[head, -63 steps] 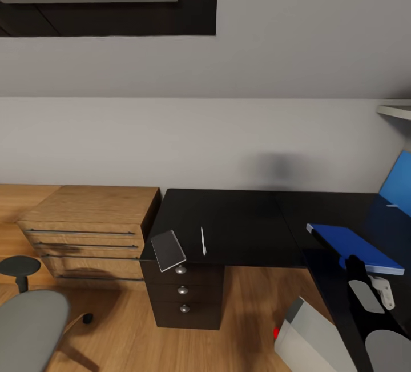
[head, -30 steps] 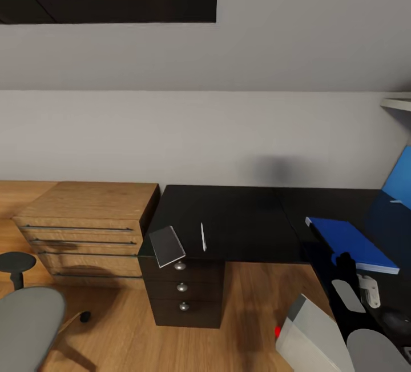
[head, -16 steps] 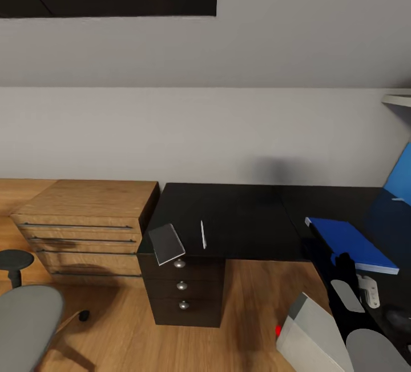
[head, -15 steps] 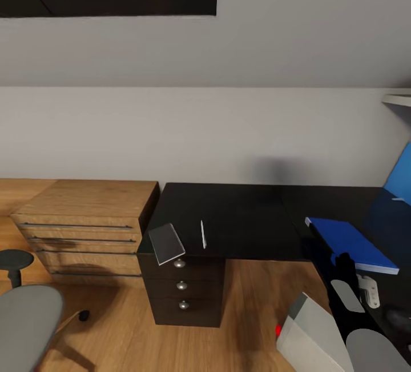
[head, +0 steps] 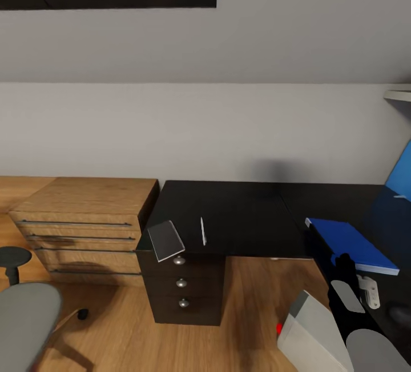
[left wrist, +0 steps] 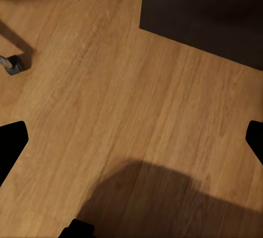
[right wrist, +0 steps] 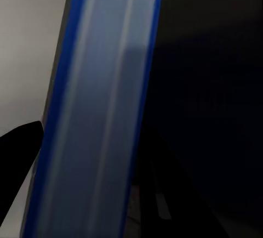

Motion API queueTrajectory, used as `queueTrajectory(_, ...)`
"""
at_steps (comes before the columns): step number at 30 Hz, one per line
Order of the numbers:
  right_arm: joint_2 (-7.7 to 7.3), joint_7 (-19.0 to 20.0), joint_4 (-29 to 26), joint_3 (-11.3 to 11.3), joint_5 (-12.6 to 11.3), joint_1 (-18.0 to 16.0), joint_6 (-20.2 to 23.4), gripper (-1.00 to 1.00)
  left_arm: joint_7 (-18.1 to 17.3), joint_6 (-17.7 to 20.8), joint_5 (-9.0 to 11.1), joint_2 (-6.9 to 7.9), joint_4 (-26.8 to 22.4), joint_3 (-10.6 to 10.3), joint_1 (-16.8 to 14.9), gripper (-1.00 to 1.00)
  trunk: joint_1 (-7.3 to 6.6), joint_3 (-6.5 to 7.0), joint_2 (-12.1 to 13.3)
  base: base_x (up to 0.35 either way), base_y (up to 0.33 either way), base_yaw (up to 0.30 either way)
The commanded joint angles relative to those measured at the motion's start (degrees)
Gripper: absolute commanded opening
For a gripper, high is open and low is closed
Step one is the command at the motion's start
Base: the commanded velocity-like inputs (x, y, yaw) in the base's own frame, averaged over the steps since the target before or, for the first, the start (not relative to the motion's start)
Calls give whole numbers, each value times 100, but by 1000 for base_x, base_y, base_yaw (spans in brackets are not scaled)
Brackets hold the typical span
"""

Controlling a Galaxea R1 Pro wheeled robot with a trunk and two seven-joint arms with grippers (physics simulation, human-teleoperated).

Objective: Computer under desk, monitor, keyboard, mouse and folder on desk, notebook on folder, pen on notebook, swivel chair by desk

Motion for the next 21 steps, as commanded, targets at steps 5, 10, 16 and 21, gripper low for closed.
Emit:
queueTrajectory(5, -2, -22, -5, 11, -26, -3, -16, -100, 41, -35, 57, 5, 1, -48, -5, 100, 110, -96, -205, 0, 0, 0)
queueTrajectory(10, -2, -19, -4, 10, -26, -3, -16, -100, 41, -32, 57, 5, 1, -48, -5, 100, 110, -96, -205, 0, 0, -9)
queueTrajectory(16, -1, -22, -4, 14, -26, -3, -16, -100, 41, -34, 57, 5, 1, -48, -5, 100, 110, -96, -205, 0, 0, -146)
queueTrajectory(21, -2, -24, -4, 15, -26, -3, -16, -100, 34, -32, 57, 5, 1, -48, -5, 100, 110, -96, -205, 0, 0, -230)
